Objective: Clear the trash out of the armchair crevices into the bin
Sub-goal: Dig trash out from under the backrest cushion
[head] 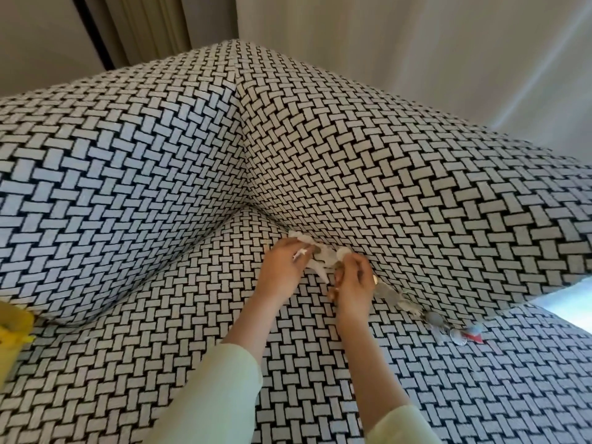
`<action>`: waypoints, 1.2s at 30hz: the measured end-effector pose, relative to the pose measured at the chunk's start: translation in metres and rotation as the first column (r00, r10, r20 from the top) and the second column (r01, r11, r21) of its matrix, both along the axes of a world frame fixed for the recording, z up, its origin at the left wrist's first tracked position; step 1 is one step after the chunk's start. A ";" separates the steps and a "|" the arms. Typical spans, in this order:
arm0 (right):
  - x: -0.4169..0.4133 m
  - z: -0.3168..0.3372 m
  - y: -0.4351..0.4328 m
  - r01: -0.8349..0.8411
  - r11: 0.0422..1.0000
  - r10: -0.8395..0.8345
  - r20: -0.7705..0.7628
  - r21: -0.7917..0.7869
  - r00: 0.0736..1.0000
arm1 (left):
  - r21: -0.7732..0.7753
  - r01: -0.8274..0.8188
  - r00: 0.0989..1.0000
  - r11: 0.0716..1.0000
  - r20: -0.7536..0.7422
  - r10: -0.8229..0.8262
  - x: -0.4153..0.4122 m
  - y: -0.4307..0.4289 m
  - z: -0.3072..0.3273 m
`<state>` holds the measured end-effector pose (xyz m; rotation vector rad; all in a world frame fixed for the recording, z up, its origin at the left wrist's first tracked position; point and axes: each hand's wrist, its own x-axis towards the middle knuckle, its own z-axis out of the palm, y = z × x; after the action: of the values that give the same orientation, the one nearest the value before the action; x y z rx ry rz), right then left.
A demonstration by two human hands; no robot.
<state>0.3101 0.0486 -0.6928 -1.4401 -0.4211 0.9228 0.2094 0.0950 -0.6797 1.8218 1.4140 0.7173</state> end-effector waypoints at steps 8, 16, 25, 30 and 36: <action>0.011 0.005 0.001 0.004 0.997 0.033 -0.473 0.077 0.880 | 0.079 -0.065 0.985 0.995 -0.157 0.077 0.019 0.016 0.000; 0.013 0.003 0.002 -0.026 0.998 0.047 -0.455 0.051 0.889 | -0.129 0.053 0.795 0.990 -0.595 -0.120 0.046 0.037 0.003; 0.011 -0.004 0.004 -0.068 0.997 0.048 -0.334 -0.048 0.941 | -0.077 -0.018 0.858 0.997 -0.514 -0.024 0.044 0.032 0.003; 0.008 -0.001 0.004 -0.045 0.999 0.041 -0.331 -0.007 0.943 | 0.039 -0.051 0.959 0.998 -0.276 0.060 0.022 0.018 0.001; 0.008 0.002 0.006 -0.091 0.995 0.095 -0.415 0.029 0.905 | -0.083 0.001 0.994 0.997 0.113 0.008 0.011 -0.011 0.015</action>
<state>0.3183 0.0548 -0.6913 -1.1788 -0.1732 1.2706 0.2204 0.0837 -0.6649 1.6887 1.3530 0.7416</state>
